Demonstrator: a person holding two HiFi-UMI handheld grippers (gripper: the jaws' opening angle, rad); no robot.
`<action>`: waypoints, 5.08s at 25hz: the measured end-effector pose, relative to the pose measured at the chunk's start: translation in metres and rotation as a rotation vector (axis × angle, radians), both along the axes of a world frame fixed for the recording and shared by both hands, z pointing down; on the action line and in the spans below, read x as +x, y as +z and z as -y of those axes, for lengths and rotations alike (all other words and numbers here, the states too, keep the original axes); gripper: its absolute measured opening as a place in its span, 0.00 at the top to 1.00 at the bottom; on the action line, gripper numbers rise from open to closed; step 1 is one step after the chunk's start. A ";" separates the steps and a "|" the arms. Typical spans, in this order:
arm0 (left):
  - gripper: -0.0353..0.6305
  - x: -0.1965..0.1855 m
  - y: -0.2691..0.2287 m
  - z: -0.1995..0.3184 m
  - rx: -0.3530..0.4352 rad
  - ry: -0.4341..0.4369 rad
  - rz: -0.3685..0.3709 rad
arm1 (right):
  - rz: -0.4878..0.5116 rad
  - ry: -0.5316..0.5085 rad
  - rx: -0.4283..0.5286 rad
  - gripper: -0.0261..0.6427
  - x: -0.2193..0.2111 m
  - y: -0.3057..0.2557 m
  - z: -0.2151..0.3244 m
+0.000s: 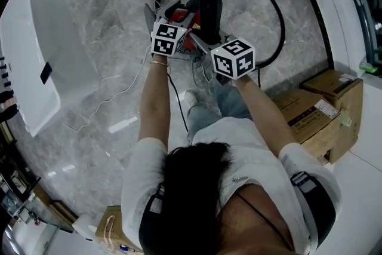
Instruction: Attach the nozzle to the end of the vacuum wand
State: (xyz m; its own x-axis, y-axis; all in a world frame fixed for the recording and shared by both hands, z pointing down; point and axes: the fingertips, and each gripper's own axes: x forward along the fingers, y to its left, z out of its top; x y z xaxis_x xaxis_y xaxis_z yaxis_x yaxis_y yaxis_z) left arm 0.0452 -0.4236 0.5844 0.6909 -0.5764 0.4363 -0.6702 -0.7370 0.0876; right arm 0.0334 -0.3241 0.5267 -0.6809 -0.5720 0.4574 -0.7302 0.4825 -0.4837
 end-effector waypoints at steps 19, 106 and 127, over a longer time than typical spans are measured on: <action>0.65 -0.006 -0.003 0.004 -0.010 0.006 -0.022 | -0.042 0.061 0.120 0.89 -0.008 0.014 0.010; 0.62 -0.001 0.027 -0.049 -0.092 0.161 0.106 | -0.042 0.131 0.100 0.52 0.046 0.005 -0.048; 0.62 -0.018 0.039 -0.077 -0.094 0.187 0.165 | -0.035 0.120 0.146 0.52 0.036 -0.019 -0.076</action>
